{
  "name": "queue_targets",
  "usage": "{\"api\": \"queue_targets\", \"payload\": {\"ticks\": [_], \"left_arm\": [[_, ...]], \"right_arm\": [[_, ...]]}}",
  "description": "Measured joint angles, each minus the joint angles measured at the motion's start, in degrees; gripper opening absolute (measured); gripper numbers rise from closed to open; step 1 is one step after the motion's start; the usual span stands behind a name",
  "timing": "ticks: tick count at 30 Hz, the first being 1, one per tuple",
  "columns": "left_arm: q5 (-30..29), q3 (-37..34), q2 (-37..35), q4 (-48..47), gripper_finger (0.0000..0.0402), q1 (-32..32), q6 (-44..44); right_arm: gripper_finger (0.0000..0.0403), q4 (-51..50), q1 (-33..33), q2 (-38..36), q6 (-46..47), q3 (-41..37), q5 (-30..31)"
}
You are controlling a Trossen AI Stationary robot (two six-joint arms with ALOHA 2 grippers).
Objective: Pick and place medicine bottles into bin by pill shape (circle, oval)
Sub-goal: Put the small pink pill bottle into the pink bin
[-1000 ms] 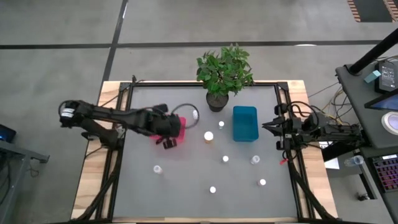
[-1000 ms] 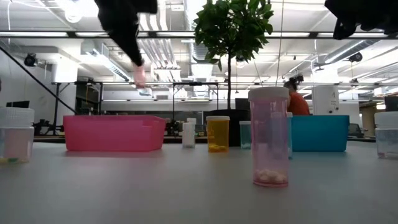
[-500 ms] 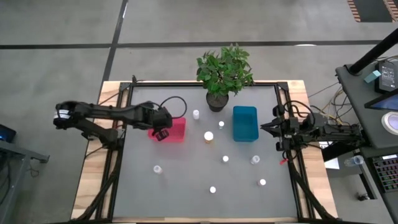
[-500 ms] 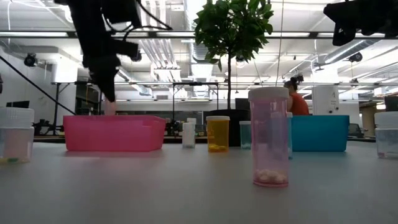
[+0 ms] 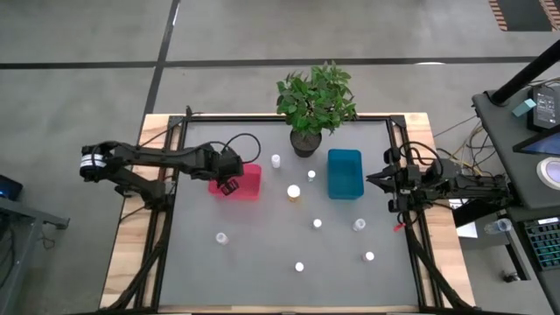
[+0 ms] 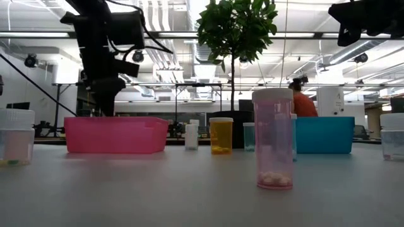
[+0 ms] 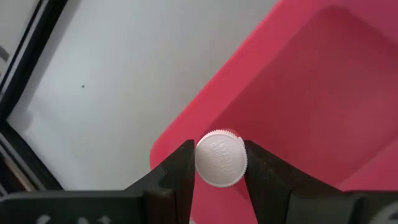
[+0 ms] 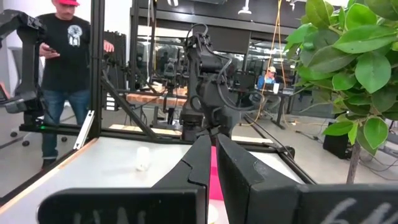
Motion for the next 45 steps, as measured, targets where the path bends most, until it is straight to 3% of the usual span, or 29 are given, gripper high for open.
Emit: {"api": "queue_targets", "payload": {"ticks": [12, 35, 45], "left_arm": [[0.21, 0.0, 3.41, 1.1, 0.0104, 0.66, -0.12], [1.65, 0.04, 3.54, 1.89, 0.0105, 0.66, -2.9], [1.63, 0.04, 3.53, 1.88, 0.0161, 0.66, -1.42]], "right_arm": [[0.0018, -0.45, -0.01, -0.02, 0.0, 0.0, -0.02], [0.0018, -0.93, 0.01, -0.02, -0.04, 0.0, 0.0], [0.0018, -0.98, 0.02, -0.02, -0.04, 0.0, -0.01]]}}
